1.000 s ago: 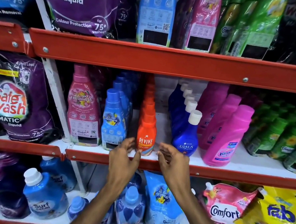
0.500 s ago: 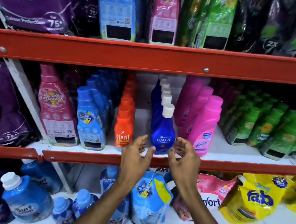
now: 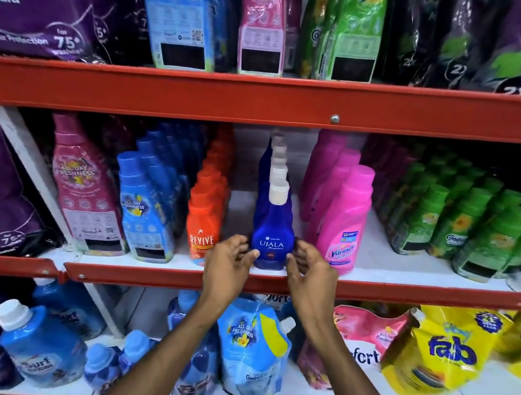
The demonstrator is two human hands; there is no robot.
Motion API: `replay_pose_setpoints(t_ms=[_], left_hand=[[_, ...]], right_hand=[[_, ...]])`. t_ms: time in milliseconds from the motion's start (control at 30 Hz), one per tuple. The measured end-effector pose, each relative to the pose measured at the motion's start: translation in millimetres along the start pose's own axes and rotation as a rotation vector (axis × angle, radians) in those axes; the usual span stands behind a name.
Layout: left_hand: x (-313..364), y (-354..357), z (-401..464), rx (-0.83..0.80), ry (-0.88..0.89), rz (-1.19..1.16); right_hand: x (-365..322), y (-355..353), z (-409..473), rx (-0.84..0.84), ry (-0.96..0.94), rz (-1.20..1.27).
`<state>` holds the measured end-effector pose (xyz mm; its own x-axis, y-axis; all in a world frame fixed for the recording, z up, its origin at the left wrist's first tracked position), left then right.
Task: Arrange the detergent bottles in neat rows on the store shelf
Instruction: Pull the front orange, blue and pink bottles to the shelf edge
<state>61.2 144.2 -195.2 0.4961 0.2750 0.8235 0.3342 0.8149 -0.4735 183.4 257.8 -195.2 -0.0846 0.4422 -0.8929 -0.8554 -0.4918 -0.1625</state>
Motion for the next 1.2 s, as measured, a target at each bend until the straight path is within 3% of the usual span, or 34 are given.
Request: replay_pose_setpoints(t_ms=[467, 567, 700, 833, 900, 1067, 1200], left_hand=[[-4, 2, -1, -0.018, -0.003, -0.020], [2, -3, -11, 0.064, -0.018, -0.095], [16, -1, -35, 0.324, 0.014, -0.117], [37, 33, -49, 0.204, 0.098, -0.130], [49, 49, -49, 0.118, 0.114, -0.108], [62, 76, -34, 0.005, 0.085, -0.015], [64, 85, -25, -0.023, 0.112, 0.083]], right_hand=[[4, -2, 1, 0.023, 0.029, 0.019], [0, -14, -7, 0.084, 0.007, 0.040], [4, -47, -20, 0.237, -0.091, -0.007], [11, -77, -13, 0.360, -0.080, -0.054], [17, -88, -2, 0.326, -0.040, -0.092], [26, -99, 23, 0.057, 0.016, -0.217], [26, -109, 32, -0.004, 0.013, -0.241]])
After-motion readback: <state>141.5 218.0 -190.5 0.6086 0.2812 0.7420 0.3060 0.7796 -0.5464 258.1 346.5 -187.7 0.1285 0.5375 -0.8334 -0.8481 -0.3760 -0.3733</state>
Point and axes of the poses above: each hand's wrist, its own z-axis towards the middle knuckle, its own y-axis out of the palm, x = y × z, the point moved 2 cm from there along z, towards the middle knuckle, and after that the axes turned 8 degrees about z, right-handed, at the moved point
